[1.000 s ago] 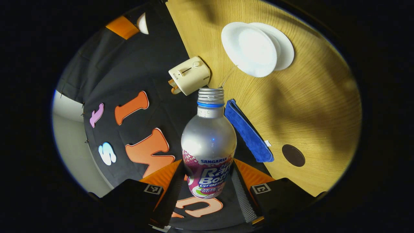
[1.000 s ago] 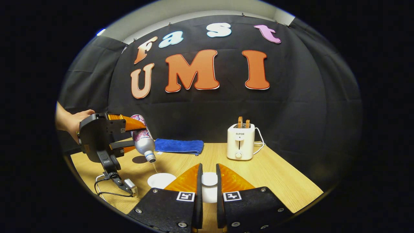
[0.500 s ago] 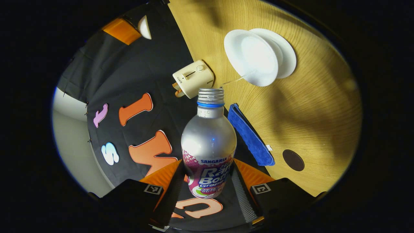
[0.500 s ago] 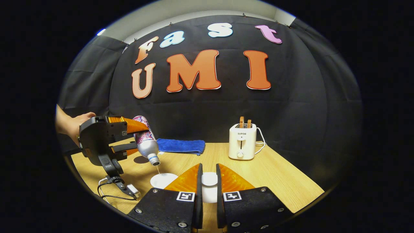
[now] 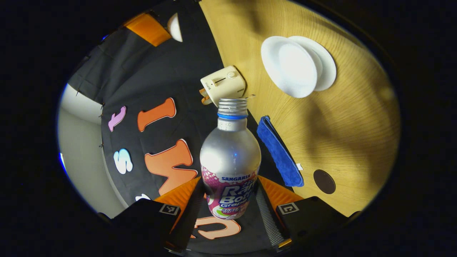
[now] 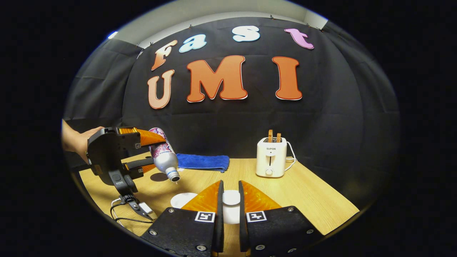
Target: Open the teacup lid with one hand, grasp the water bottle and pour water into the teacup with the other hand; after pouring, place the water bottle on the coaster and then close the teacup lid.
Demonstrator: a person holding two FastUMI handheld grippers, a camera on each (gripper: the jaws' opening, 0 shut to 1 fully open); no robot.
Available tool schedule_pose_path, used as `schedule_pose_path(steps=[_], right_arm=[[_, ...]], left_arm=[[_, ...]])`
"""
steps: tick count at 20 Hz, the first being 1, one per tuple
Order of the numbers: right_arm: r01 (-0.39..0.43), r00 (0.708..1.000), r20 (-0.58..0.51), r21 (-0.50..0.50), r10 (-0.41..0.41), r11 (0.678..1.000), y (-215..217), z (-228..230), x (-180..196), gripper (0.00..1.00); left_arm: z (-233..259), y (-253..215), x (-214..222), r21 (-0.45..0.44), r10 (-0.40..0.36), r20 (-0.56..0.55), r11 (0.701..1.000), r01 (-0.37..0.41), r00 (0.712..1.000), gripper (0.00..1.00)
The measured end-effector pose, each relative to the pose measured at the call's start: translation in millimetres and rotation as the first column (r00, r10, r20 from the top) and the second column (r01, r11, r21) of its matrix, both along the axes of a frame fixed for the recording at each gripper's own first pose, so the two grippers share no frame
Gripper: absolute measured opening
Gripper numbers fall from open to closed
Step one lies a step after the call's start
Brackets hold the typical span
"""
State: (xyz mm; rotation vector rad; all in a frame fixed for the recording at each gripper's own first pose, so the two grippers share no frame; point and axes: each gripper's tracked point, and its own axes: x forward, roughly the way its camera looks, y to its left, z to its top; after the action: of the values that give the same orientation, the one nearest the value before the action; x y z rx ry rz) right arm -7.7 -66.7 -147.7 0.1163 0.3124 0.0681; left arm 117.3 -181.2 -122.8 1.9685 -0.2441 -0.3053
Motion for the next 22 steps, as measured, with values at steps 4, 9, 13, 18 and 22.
schedule_pose_path(steps=[4,9,13,18,22], right_arm=[[-0.005,1.0,0.002,-0.006,0.005,1.0,7,4,4,0.17],[0.003,1.0,-0.009,-0.011,-0.003,1.0,14,0,12,0.17],[-0.003,1.0,0.002,-0.015,0.003,1.0,26,3,19,0.17],[-0.023,1.0,0.004,-0.018,0.023,1.0,44,5,29,0.17],[-0.035,0.999,0.012,-0.029,0.035,0.999,57,7,35,0.17]], left_arm=[[11,1,1,-0.122,-0.003,0.005,0.993,0.003,1.0,0.84],[17,29,11,-0.387,0.059,-0.075,0.918,-0.083,0.995,0.82],[42,50,18,-0.57,0.094,-0.017,0.817,-0.087,0.995,0.83],[56,76,20,-0.767,0.136,-0.003,0.635,-0.09,0.991,0.82],[79,96,25,-0.894,0.162,-0.019,0.44,-0.09,0.987,0.83]])
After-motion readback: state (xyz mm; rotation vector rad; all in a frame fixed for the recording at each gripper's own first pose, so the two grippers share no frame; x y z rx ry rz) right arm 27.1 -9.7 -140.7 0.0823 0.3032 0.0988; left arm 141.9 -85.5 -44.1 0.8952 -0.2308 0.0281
